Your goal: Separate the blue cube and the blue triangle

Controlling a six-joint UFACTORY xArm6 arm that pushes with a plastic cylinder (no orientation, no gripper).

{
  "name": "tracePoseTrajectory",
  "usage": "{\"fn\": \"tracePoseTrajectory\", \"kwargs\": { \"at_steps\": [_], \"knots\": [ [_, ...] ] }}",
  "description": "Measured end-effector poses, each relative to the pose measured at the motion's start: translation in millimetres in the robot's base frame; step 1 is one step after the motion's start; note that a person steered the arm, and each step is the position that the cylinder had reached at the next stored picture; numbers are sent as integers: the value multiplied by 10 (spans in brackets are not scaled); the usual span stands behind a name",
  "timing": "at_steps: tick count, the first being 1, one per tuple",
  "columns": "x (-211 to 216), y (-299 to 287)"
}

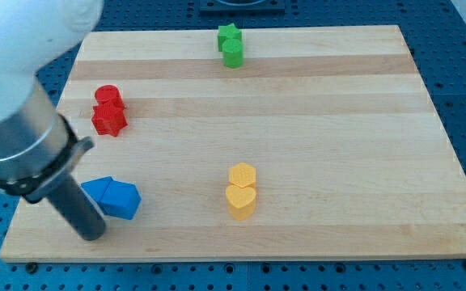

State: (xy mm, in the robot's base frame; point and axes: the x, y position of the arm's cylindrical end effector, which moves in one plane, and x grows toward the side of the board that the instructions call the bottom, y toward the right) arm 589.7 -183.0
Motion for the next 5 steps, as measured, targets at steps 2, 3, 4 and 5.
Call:
{"fn": "tracePoseTrajectory", "kwargs": {
  "at_steps": [2,3,4,5],
  "knots": [
    [-654,121],
    [-659,268],
    [-659,442],
    [-936,811]
  ]
}}
